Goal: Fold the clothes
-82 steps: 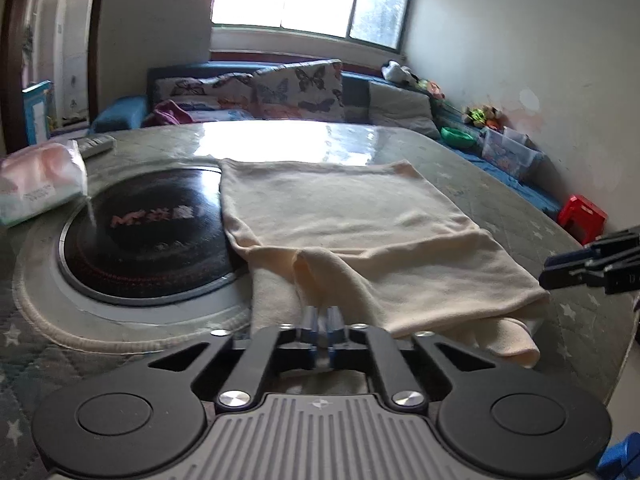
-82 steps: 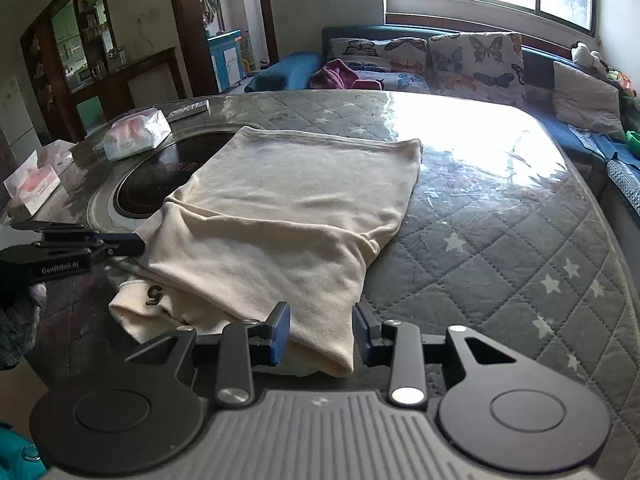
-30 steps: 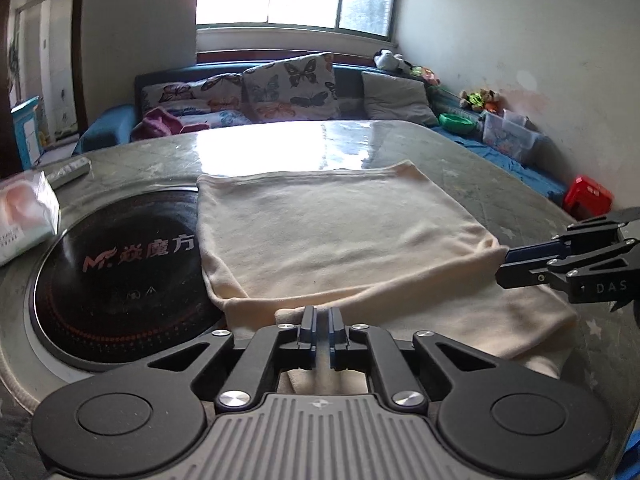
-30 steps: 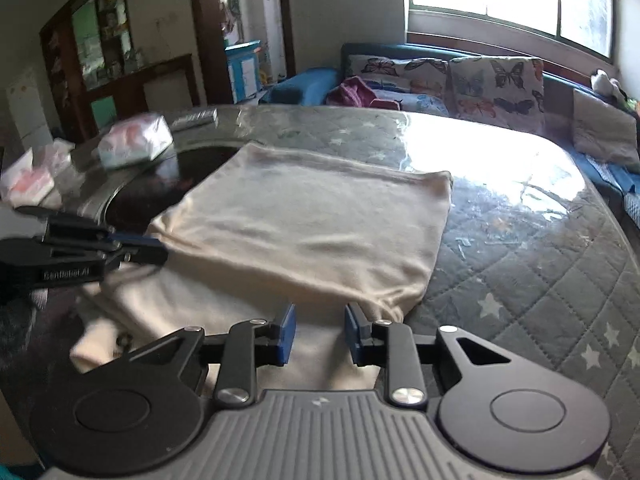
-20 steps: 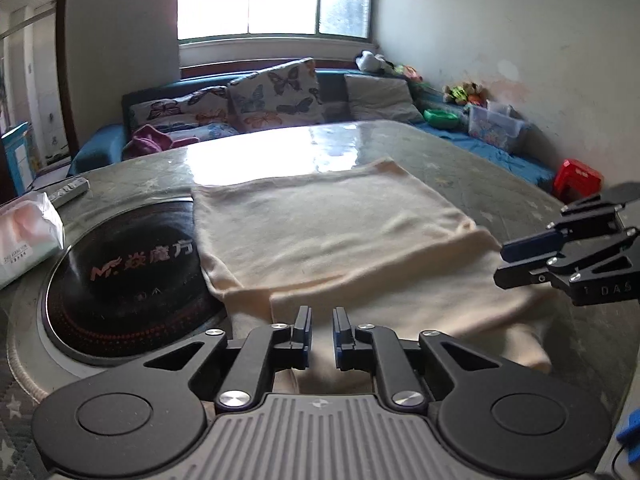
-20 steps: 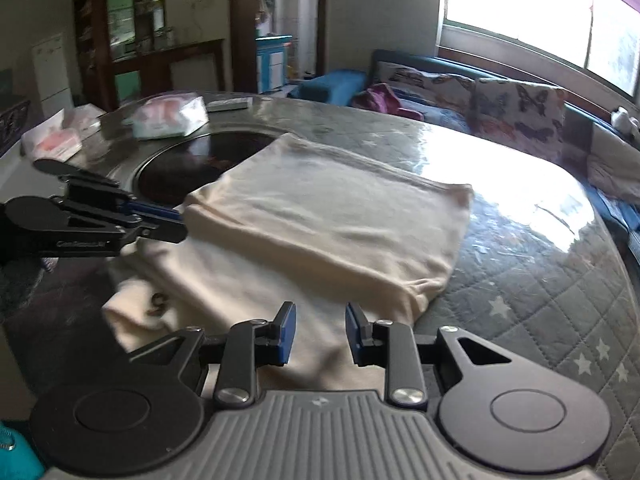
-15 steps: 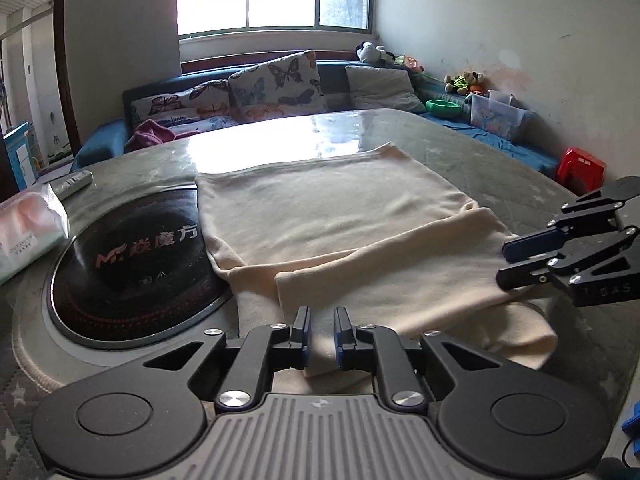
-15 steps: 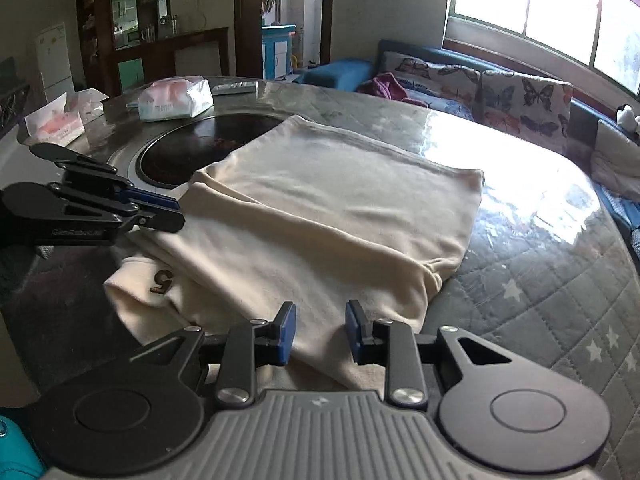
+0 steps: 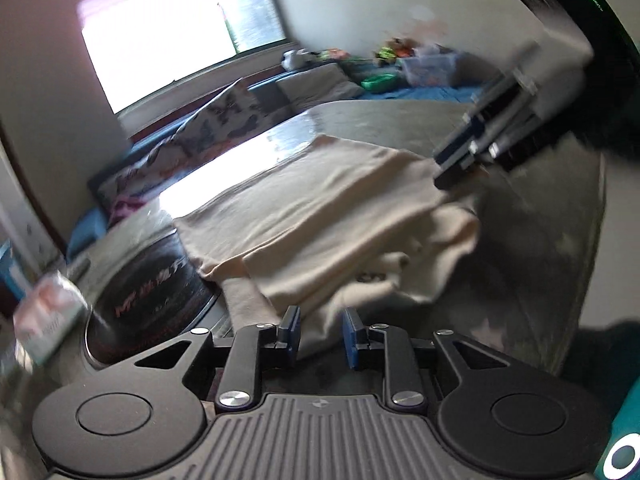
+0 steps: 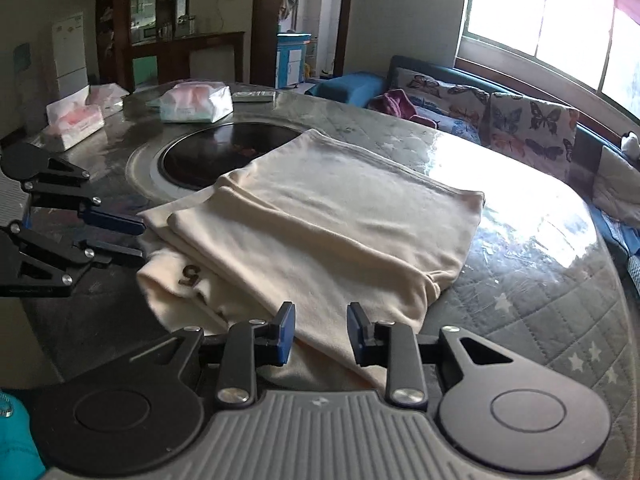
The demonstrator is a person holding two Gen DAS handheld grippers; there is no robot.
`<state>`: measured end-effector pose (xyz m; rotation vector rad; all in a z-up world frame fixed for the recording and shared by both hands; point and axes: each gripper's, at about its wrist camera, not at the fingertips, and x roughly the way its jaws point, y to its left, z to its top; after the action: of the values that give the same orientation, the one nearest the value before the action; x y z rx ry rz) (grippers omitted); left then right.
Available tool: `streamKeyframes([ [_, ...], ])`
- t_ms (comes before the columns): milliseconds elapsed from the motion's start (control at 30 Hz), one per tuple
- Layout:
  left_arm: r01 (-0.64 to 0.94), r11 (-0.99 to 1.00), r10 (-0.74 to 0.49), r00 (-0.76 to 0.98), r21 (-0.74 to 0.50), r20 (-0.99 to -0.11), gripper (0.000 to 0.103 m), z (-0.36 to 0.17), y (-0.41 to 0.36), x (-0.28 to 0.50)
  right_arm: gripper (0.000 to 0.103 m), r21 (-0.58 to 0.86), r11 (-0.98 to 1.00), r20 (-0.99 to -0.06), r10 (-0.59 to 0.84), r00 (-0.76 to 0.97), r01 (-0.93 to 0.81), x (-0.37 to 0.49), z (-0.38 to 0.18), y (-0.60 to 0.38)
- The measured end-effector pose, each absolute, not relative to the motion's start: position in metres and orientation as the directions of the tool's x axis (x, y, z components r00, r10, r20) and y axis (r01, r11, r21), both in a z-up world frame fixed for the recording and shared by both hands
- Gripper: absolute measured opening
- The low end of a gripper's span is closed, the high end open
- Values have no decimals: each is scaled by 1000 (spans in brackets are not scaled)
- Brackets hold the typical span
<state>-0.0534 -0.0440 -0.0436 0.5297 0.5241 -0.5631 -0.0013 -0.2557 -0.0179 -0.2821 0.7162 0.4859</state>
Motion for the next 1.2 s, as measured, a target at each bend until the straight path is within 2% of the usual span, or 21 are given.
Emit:
streamKeyframes([
  [200,630,645,-364,751,433,-551,27,-62,-63,-60,38,-159,815,-707,300,640,-557,-18,-21,-258],
  [333,627,654,-374,754,423,-540,29,-62,-63,-54,41,-206,778,-711,298,637,-594,-28,-22,-258],
  [367,627,655,-378,755,421,-537,29,-62,-63,-53,49,-217,768,-709,300,638,-603,-31,-22,-257],
  [400,628,656,-382,755,419,-533,29,-62,-63,-51,53,-230,754,-709,303,637,-615,-33,-23,-256],
  [667,627,669,-401,757,399,-516,30,-61,-63,-43,58,-287,676,-710,325,624,-679,-38,-33,-243],
  [867,629,685,-426,755,367,-499,11,-58,-59,-41,62,-317,636,-702,341,625,-704,-38,-37,-237],
  [967,621,713,-433,756,326,-491,10,-54,-55,-38,65,-332,615,-698,349,625,-715,-38,-40,-234],
  [1133,605,754,-444,756,256,-481,10,-44,-52,-25,64,-345,609,-684,359,636,-714,-32,-43,-230],
  [1200,602,763,-448,754,234,-480,10,-40,-52,-22,57,-339,612,-676,370,638,-715,-28,-45,-229],
])
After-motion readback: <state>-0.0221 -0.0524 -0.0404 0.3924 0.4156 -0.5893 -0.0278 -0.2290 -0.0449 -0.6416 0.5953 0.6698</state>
